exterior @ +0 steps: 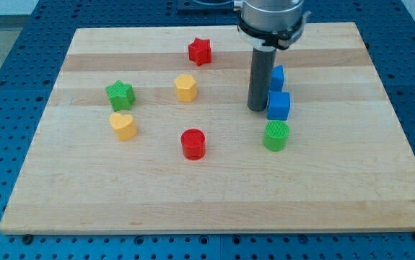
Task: Slide the yellow hexagon slightly down
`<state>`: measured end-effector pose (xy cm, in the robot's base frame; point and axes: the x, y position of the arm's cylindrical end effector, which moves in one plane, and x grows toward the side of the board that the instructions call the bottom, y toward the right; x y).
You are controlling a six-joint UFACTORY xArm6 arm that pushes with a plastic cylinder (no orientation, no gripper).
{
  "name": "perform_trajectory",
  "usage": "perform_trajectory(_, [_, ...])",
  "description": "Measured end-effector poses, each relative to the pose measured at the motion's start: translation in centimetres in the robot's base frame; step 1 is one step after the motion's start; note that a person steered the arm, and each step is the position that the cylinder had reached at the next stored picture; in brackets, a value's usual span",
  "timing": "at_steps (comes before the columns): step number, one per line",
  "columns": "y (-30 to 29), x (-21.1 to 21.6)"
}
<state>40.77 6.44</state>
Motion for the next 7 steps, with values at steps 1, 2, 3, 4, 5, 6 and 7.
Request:
perform_trajectory(1, [-0.9, -2.8])
perform_trajectory(2, [-2.4, -5.2])
perform_trajectory(3, [-5.4, -7.6])
perform_trajectory(4, [-8.8, -8.4])
perform_trajectory(5, [-8.9, -8.4])
perform_trajectory(6, [-11.4, -8.4])
perform_trajectory(7, [-13.3, -8.4])
